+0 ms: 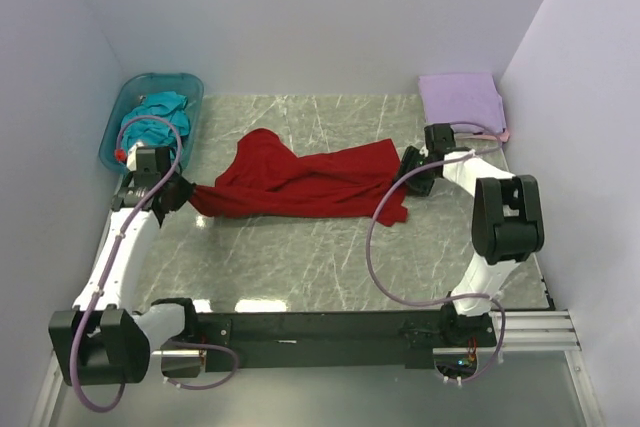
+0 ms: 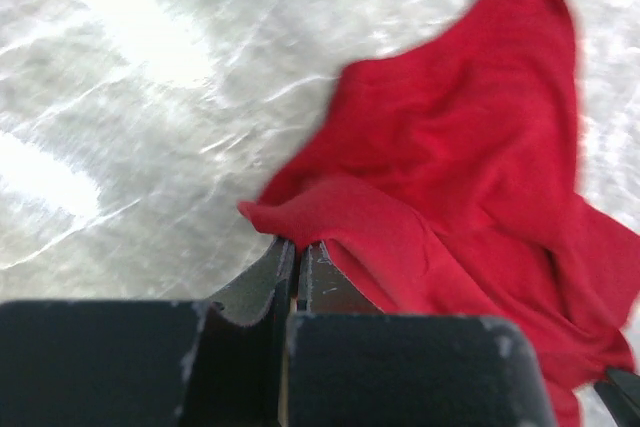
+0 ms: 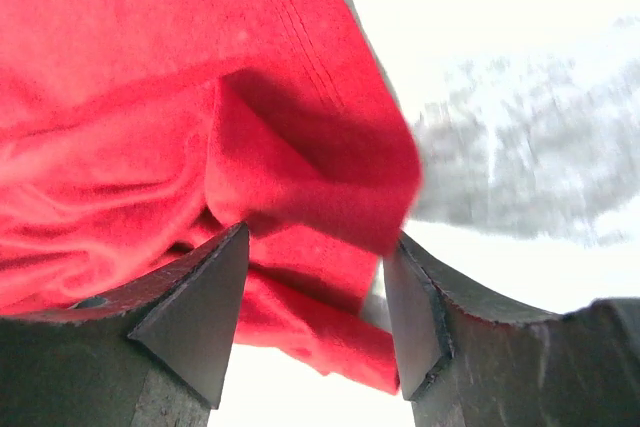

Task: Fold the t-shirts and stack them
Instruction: Flatten the tshirt out

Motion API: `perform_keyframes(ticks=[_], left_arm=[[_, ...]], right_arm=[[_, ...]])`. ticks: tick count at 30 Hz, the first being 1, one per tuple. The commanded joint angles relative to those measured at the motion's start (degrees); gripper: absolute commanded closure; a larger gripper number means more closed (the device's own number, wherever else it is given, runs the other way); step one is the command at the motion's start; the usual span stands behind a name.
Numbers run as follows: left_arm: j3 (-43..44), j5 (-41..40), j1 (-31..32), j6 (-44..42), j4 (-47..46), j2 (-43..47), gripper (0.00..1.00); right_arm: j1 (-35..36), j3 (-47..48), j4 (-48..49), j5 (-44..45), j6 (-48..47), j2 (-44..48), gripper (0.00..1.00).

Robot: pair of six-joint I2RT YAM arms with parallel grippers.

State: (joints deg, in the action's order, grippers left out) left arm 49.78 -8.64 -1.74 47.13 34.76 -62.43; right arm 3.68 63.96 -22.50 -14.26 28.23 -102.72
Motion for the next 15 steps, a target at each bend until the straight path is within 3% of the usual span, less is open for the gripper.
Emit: perform_keyframes(ticks=[1, 7, 10, 15], left_arm=[[0.87, 5.03, -0.55, -4.95, 0.48, 3.09, 0.99], [-3.64, 2.59, -0.55, -6.52, 2.94, 13.19, 0.99], [-2.93, -0.58, -0.55, -7.93, 3.38, 15.49, 0.99], [-2.85, 2.74, -0.55, -8.81, 2.33, 14.89, 0.99]], right_arm=[[0.36, -2.51, -0.53, 3.01, -0.98, 8.56, 0.37], [-0.60, -15.51, 1.93, 3.02, 3.32, 19.72, 0.37], [-1.05, -19.91, 3.25, 0.21, 4.81, 22.99, 0.37], [-1.31, -23.62, 6.23, -4.90, 5.61, 23.79, 0.36]])
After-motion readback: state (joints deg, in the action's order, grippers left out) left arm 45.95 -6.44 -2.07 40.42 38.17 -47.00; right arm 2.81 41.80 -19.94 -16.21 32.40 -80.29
